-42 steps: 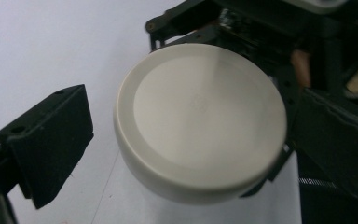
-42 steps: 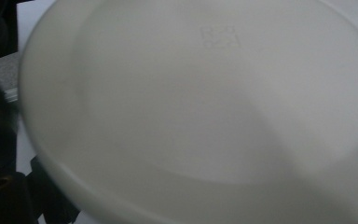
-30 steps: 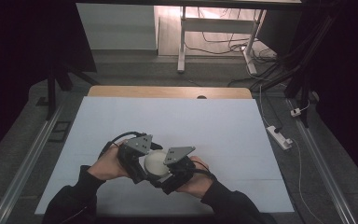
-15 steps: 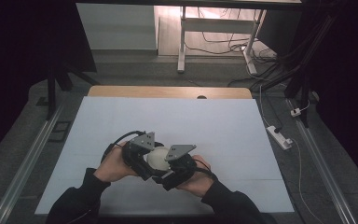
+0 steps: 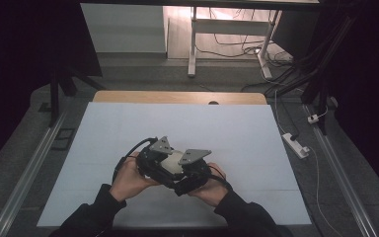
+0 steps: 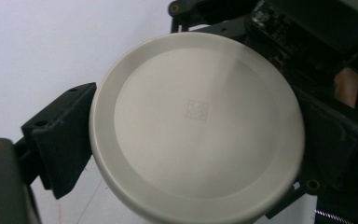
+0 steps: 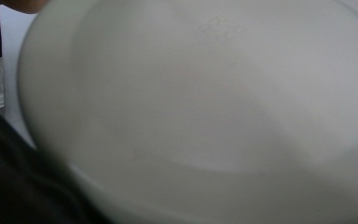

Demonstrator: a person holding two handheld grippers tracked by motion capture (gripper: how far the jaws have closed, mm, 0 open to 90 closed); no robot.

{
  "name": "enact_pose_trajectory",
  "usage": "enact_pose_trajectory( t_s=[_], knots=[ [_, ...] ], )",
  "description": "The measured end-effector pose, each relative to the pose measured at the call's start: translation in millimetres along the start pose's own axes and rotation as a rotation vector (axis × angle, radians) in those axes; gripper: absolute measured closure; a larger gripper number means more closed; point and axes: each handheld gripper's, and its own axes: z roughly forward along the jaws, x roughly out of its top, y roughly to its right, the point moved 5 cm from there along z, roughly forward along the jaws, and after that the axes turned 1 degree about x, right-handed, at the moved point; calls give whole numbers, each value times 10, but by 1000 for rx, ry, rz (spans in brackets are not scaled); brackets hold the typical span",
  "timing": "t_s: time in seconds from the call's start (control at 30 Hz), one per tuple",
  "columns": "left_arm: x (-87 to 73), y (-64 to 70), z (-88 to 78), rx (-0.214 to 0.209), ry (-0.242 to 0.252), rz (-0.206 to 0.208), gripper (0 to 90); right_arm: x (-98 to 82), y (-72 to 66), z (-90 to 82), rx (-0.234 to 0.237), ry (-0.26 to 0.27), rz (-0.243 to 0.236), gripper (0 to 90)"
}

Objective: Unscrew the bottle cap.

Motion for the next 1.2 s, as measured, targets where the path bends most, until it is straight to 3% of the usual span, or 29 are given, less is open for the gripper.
enact_pose_trajectory(
  t_s=[0.2,0.27,0.3,0.33,0.4,0.53,0.7,0.77,0.87,0.97,1.07,1.2],
  knots=[
    [-2,-45,-188,-72,40,62,17,19,-65,-4,36,10,-22,66],
    [-25,-45,-265,-111,35,110,19,25,-93,-10,53,13,-35,66],
    [-59,-43,-321,-142,22,162,19,31,-108,-12,64,19,-39,66],
    [-59,-43,-321,-142,22,162,19,34,-124,-17,79,21,-48,66],
    [-89,-29,-353,-173,20,200,20,47,-165,-24,106,29,-65,66],
    [-119,-10,-365,-232,26,236,23,63,-236,-33,139,35,-91,66],
    [-141,49,-310,-266,10,284,41,79,-318,-40,170,41,-124,66],
    [-135,72,-296,-241,31,299,70,78,-313,-46,165,40,-127,66],
    [-123,61,-285,-216,43,280,75,77,-269,-53,140,40,-117,66],
    [-94,29,-237,-171,48,212,76,72,-217,-55,111,35,-100,66],
    [-80,20,-204,-141,33,182,76,53,-164,-41,88,25,-75,66],
    [-39,15,-136,-70,20,93,76,38,-107,-27,58,17,-50,66]
  ],
)
